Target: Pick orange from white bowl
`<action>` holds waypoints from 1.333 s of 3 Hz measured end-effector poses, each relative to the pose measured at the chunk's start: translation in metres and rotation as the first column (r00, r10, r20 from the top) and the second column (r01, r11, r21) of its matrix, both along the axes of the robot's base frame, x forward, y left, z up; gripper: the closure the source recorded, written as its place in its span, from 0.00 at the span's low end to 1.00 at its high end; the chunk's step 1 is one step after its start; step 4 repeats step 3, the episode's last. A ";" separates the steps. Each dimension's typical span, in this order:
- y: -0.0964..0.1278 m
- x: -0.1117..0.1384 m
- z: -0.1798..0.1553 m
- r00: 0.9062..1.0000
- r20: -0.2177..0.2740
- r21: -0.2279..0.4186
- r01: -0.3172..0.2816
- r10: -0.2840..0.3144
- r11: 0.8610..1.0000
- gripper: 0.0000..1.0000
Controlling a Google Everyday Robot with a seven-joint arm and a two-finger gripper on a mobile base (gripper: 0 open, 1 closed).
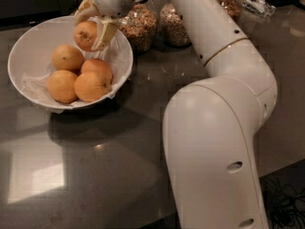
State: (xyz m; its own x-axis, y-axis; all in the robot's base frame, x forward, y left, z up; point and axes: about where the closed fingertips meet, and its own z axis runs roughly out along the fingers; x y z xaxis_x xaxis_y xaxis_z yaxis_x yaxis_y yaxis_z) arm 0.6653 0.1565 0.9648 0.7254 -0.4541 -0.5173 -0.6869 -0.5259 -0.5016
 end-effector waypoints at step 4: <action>-0.007 -0.028 0.038 1.000 -0.006 0.202 -0.013 0.015 0.979 1.00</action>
Offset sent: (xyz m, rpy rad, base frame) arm -0.0505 -0.0212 0.0516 0.3122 0.0218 0.0212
